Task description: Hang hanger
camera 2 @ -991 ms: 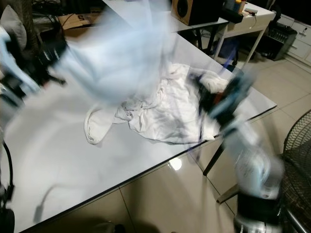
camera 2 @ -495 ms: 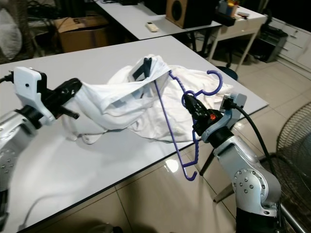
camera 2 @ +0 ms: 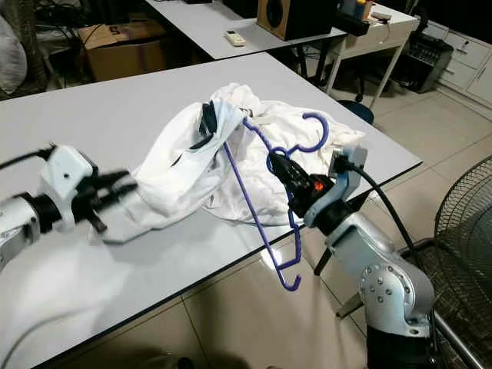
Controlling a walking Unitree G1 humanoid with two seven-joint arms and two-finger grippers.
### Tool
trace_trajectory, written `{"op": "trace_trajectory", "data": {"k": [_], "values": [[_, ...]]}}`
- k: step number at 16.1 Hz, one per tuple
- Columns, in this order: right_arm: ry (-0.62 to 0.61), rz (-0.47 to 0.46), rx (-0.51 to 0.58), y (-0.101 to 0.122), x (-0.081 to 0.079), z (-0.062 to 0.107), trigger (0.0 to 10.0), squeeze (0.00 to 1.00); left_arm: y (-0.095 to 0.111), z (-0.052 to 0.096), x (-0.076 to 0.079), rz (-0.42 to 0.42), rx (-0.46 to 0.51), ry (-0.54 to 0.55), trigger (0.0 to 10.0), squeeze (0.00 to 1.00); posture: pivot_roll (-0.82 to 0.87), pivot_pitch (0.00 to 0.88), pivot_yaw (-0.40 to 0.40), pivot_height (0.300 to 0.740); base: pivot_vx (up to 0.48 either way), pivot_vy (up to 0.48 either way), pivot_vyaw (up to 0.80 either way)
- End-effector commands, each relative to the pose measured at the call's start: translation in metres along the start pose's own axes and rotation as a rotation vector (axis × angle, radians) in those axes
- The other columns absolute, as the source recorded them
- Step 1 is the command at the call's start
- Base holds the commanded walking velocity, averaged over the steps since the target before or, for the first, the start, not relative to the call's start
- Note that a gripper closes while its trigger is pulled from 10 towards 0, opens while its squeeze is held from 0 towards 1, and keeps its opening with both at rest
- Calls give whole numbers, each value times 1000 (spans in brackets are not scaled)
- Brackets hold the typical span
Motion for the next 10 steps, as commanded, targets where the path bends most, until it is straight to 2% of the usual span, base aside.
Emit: {"op": "trace_trajectory", "data": {"k": [1,2,4,5,6,7,8,10], "values": [[18,4,-28,-2,-4,-4,10000,0,18,-1,13,55,91,-86,10000,1000,-107,0,-36,740,0,0,0],[21,3,-35,-3,-5,-6,10000,0,30,-2,23,108,158,-153,10000,1000,-106,0,-37,740,0,0,0],[20,2,-41,-4,-5,-7,10000,0,32,-2,35,134,160,-241,10000,1000,-106,0,-38,740,0,0,0],[19,1,-44,-5,-5,-9,10000,0,8,0,44,60,-5,-295,10000,1000,-107,0,-39,740,0,0,0],[19,1,-44,-4,-6,-10,10000,0,-3,1,43,-10,-78,-291,10000,1000,-107,0,-39,740,0,0,0],[22,1,-41,-3,-6,-11,10000,0,4,-2,34,-13,-18,-237,10000,1000,-102,0,-44,740,0,0,0],[23,1,-40,-2,-7,-12,10000,0,13,-4,33,8,38,-236,10000,1000,-101,0,-44,740,0,0,0],[28,-5,-32,0,-8,-13,10000,0,25,-15,47,30,87,-274,10000,1000,-101,0,-45,740,0,0,0]]}}
Point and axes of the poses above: a point about 5 cm out from each wrist's last joint towards the gripper, its own z axis pointing back from the gripper into the wrist, its own y axis along the axis of the wrist's last joint, x = y × z, the point moved 3 cm from there along -z, pointing out of the wrist towards the gripper, and after that the axes turned 9 degrees about -z, right-handed, at the moved point
